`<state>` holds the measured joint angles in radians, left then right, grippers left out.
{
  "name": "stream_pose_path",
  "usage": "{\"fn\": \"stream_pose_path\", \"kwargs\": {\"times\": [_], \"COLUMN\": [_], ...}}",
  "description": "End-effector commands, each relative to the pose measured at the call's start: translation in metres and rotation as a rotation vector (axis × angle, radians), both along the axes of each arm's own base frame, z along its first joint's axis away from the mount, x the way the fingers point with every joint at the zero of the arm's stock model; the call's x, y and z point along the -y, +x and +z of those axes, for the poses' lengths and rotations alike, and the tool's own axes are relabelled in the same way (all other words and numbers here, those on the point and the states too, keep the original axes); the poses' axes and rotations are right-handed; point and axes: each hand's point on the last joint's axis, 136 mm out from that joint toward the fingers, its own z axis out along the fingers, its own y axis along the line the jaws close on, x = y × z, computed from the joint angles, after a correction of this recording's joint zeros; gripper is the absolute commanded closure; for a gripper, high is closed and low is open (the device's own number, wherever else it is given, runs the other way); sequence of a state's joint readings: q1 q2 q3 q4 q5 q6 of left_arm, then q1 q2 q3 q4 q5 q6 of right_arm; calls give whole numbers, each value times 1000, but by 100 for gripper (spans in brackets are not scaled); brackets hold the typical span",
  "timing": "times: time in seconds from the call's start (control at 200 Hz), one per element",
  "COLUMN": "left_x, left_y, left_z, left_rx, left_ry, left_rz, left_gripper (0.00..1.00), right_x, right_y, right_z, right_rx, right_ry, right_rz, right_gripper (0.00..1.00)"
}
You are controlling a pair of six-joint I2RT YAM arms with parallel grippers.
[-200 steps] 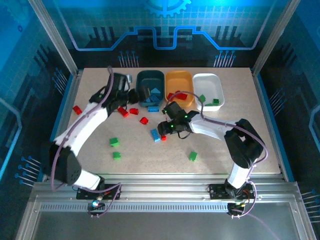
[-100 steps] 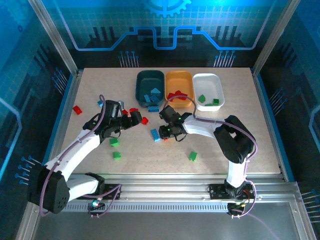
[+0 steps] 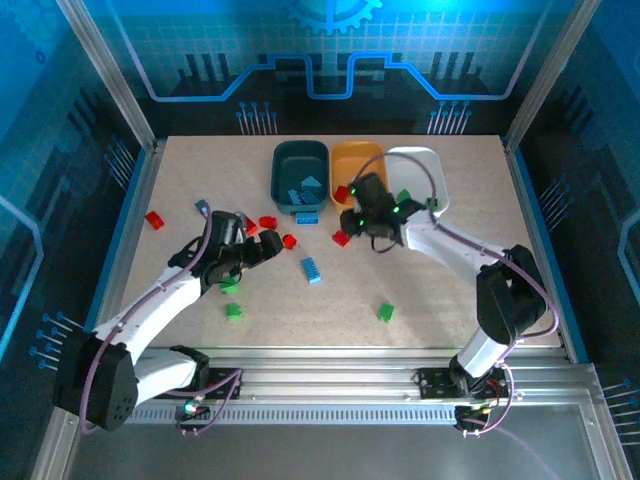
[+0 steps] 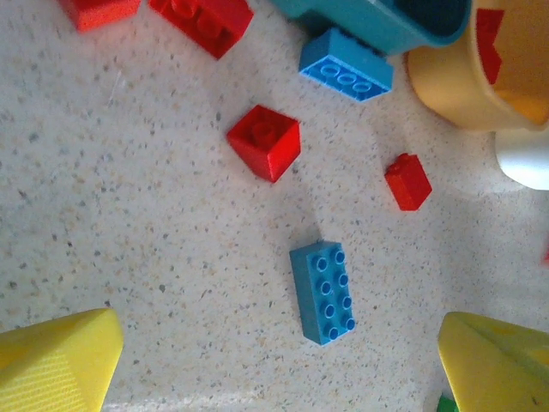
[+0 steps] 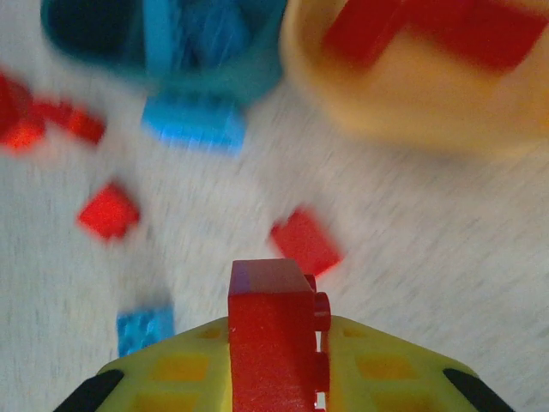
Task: Sort the legos into containers by color
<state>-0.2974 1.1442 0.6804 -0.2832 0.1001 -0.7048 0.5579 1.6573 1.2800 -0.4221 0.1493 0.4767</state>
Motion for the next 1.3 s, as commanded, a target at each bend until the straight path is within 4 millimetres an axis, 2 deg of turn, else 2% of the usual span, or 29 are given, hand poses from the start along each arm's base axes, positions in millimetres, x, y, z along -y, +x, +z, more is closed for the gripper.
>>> {"fn": "stream_pose_path", "kwargs": {"times": [0.0,0.12,0.18,0.395,0.5,0.59,0.7,0.77,0.85,0.915,0.98,1.02,1.191,1.296], "left_x": [4,-2,-3,-5,-6,-6,-6,-5,-3,0,4,8,27,43], "left_y": [-6,-18,-22,-24,-23,-22,-20,-17,-15,-14,-14,-14,-22,-29], "left_z": [-5,-26,-31,-27,-21,-15,-7,-2,2,1,-4,-10,-38,-40], "left_rx": [-1,-50,-68,-66,-58,-51,-34,-25,-15,-12,-11,-16,-57,-35], "left_ry": [-86,-78,-70,-59,-46,-33,-30,-37,-52,-74,-109,-135,-175,-153], "left_rz": [25,54,54,53,45,36,31,29,29,30,34,34,15,-16], "left_gripper": [4,4,4,3,2,1,1,1,1,1,1,1,1,1], "right_x": [28,38,42,36,35,35,38,40,42,42,42,40,56,68], "right_y": [29,64,82,126,136,137,134,130,116,96,65,44,-63,-121], "right_z": [14,14,7,-15,-27,-27,-7,13,37,52,49,43,-23,-57], "right_rx": [31,45,34,5,-23,-21,17,50,87,114,104,88,-63,-177], "right_ry": [-59,-98,-103,-106,-113,-118,-108,-98,-74,-49,-34,-28,-109,-134], "right_rz": [-51,-84,-99,-128,-130,-127,-128,-131,-130,-130,-143,-147,-217,-234], "right_gripper": [75,74,74,73,70,60,50,48,47,47,46,44,32,30]}}
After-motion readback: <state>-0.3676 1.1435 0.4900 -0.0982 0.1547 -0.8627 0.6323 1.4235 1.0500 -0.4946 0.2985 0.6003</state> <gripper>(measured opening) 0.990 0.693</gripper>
